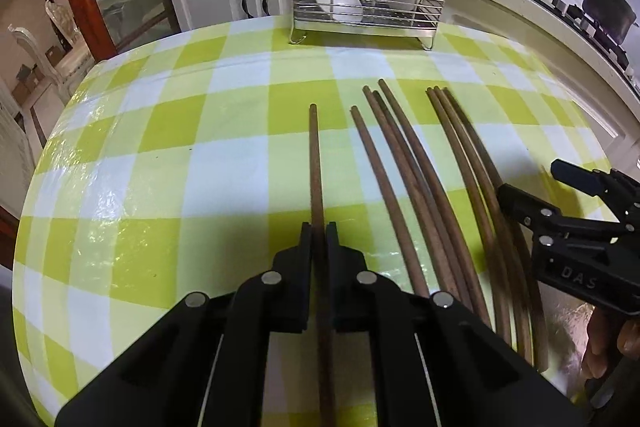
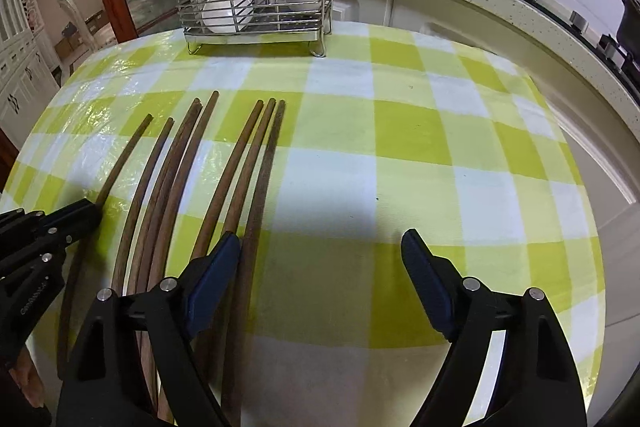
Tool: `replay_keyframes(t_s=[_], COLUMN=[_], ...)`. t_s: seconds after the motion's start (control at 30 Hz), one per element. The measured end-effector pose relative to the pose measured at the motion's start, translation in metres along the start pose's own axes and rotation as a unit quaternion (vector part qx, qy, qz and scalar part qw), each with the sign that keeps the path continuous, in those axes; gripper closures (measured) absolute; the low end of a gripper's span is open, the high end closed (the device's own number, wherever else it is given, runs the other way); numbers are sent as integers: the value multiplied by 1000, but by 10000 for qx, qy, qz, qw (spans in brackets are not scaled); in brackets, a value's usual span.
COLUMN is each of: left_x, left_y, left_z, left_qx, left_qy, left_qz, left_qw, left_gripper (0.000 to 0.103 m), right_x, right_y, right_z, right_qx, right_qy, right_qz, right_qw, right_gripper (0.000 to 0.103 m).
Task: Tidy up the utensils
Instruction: 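Return both tools to the chopsticks and grasp one chopstick with each tool, then lift the chopsticks upright and lower them into the wire rack with both tools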
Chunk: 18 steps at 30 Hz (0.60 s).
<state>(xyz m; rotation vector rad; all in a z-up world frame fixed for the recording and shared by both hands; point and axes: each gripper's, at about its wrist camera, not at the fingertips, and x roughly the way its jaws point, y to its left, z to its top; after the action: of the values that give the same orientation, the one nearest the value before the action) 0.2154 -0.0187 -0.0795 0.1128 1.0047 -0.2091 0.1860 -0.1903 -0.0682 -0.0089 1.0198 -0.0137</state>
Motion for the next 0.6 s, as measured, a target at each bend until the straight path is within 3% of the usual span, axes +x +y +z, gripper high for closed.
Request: replay_keyframes(t_s=[0.27,0.43,0.6], left_x=[0,-1,-6], left_y=[9,16,17], left_z=[0,1,2], left_qx=[-131,-226,-255], left_qy=[-28,-47,-99], left_qz=[-42,-38,-59], left_qw=[9999,9997,9996], left_gripper=[96,96,96], right_x=[0,-2,-3], right_y=[4,3,-1], right_z=[6,6,5], right_qx=[11,22,79], right_qy=[-61,-146,-144], right_qz=[263,312,499], right_qw=[9996,9994,9986], right_gripper=[53,83,93])
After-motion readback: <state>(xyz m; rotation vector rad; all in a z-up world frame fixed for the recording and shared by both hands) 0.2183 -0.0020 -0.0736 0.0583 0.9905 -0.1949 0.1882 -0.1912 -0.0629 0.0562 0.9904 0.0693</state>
